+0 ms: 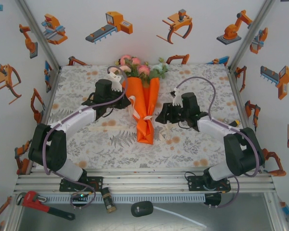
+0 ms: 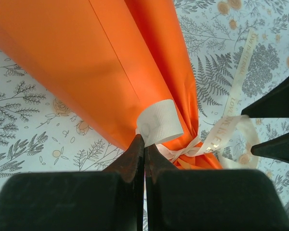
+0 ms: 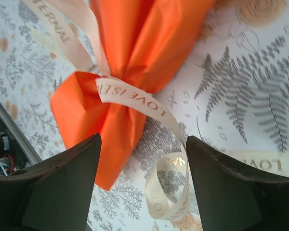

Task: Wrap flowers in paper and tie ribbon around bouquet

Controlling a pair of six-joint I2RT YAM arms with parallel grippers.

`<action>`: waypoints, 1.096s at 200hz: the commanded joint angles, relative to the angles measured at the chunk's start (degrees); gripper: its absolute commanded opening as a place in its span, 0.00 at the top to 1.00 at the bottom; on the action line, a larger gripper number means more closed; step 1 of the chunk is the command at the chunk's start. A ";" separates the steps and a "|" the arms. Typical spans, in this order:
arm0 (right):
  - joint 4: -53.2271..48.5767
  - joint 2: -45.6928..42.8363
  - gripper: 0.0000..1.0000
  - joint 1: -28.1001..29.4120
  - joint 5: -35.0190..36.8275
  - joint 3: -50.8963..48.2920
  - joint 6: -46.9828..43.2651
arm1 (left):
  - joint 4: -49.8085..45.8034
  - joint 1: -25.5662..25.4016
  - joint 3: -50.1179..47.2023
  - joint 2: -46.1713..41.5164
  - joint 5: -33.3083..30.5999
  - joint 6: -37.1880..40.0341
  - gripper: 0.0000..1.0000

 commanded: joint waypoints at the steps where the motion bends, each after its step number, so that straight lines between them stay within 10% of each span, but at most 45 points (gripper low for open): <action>1: -0.09 -2.02 0.33 -0.42 2.37 -2.21 -0.59 | -1.17 -0.11 1.69 -0.20 -0.61 1.66 0.95; 32: -5.73 -5.19 0.30 -0.41 15.05 -4.99 4.82 | -1.27 -0.10 1.36 -0.46 -1.02 1.39 0.95; 112: -1.30 -5.92 0.50 5.47 17.52 -12.04 15.47 | -1.89 -0.16 1.37 -0.46 -1.40 1.07 0.95; 219: -5.85 -6.66 1.00 6.06 25.54 -8.11 6.57 | -2.34 -0.22 0.54 -1.73 -1.96 1.13 0.95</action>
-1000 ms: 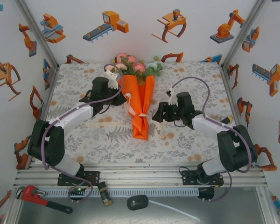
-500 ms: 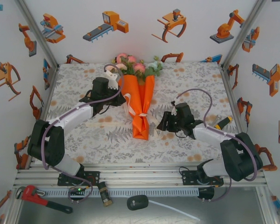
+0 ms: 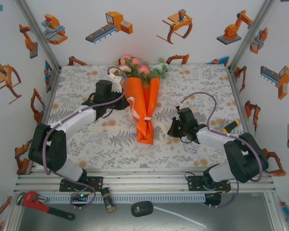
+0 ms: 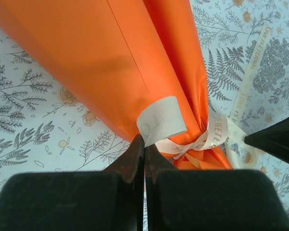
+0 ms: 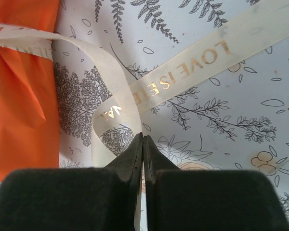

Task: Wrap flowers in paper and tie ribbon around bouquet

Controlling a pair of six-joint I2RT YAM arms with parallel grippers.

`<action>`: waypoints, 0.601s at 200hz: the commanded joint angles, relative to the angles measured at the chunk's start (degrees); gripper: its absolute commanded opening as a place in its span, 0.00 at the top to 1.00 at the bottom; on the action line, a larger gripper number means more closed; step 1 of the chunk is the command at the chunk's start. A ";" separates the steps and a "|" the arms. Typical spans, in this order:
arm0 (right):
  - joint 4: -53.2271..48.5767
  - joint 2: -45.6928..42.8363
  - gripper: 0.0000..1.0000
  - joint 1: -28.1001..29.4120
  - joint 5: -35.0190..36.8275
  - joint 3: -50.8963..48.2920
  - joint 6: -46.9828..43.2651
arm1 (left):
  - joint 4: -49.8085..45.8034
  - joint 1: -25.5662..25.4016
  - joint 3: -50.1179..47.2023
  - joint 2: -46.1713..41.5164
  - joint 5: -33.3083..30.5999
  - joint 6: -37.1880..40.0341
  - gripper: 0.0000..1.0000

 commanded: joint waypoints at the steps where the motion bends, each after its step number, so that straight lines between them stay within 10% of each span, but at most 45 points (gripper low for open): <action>1: -2.33 -2.95 1.00 0.39 3.92 2.96 -4.32 | 0.01 -0.23 0.53 -1.78 -0.27 0.95 0.95; 60: 0.86 -10.52 1.00 0.54 4.56 15.26 -19.06 | 4.73 -1.04 -2.72 -6.04 2.31 3.72 0.95; 120: 11.86 2.60 1.00 5.78 -5.29 21.82 -12.18 | 15.55 -8.18 -12.57 -12.88 0.05 17.69 0.99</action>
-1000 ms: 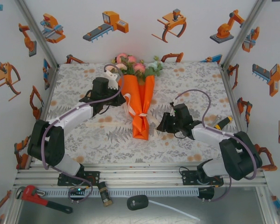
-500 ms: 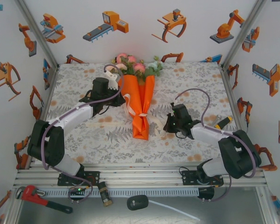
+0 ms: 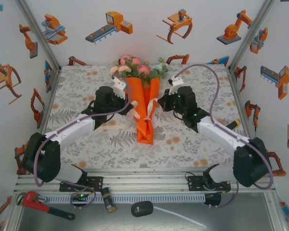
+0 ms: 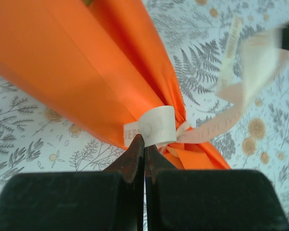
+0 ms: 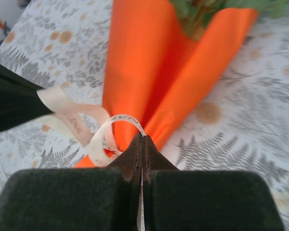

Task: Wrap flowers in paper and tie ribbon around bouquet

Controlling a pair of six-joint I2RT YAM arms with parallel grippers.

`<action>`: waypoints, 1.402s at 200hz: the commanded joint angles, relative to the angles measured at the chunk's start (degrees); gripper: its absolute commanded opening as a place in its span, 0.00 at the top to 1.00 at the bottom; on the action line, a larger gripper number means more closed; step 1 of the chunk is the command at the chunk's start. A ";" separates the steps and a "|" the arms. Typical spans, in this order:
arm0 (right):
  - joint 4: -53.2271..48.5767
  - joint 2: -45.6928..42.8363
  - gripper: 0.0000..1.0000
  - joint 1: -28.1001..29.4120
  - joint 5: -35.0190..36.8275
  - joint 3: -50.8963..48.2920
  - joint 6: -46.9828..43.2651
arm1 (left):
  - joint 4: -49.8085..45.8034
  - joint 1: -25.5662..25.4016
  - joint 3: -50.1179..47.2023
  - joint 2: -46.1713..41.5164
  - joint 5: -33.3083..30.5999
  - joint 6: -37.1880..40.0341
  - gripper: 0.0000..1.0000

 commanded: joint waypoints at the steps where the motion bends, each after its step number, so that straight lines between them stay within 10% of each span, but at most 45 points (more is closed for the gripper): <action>1: 3.76 3.85 1.00 1.89 -5.30 2.68 2.28 | 7.24 -3.01 -4.34 -5.19 -0.53 10.04 1.00; 111: -2.29 25.86 1.00 5.83 -21.60 25.89 7.27 | 8.96 -8.23 -8.85 -10.93 -5.06 16.02 1.00; 133: -6.05 27.09 0.67 6.09 -26.18 29.34 6.76 | 9.10 -8.23 -8.91 -10.60 -6.23 16.24 1.00; 202: -5.28 18.30 0.59 -0.65 -23.98 20.14 7.19 | 9.11 -8.23 -6.30 -6.84 -8.37 12.47 1.00; 280: 25.36 6.84 0.36 -5.05 -35.58 -5.00 -0.24 | 4.23 -6.91 -0.47 -1.82 -10.22 5.92 1.00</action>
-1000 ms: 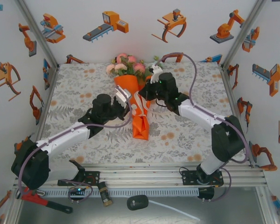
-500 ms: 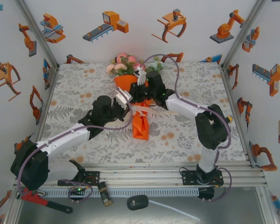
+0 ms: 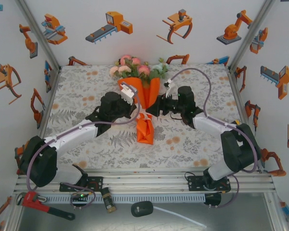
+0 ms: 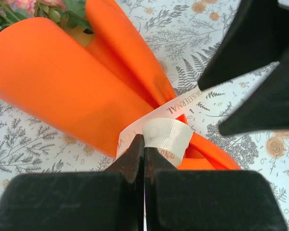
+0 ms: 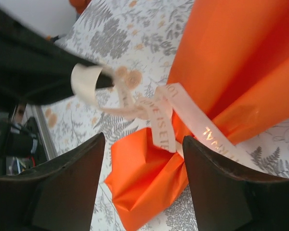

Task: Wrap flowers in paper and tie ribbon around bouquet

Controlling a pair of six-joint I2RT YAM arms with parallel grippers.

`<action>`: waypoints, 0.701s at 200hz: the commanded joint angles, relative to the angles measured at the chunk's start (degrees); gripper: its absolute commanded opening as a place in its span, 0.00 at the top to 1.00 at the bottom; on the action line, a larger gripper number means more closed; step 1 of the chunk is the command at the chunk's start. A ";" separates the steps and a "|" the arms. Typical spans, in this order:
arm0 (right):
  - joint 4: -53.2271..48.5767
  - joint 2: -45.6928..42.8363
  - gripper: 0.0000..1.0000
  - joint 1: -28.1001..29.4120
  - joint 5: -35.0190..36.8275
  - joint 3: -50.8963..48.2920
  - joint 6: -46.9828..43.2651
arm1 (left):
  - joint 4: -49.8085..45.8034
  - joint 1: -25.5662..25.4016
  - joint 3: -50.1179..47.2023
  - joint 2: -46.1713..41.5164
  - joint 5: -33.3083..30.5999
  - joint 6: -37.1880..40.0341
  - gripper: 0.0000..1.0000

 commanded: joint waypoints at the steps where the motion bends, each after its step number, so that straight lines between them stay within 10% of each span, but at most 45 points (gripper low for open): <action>1: 11.47 -1.39 0.36 0.37 -4.72 -0.73 -4.17 | -0.29 0.37 1.15 0.41 0.32 -2.37 1.00; 69: 15.76 8.11 0.40 4.06 -6.72 8.08 1.56 | -1.25 0.45 2.66 1.26 1.46 -2.42 1.00; 140: 15.88 8.87 0.89 4.02 -6.55 8.51 2.12 | -0.96 0.79 2.96 1.59 1.70 -2.42 1.00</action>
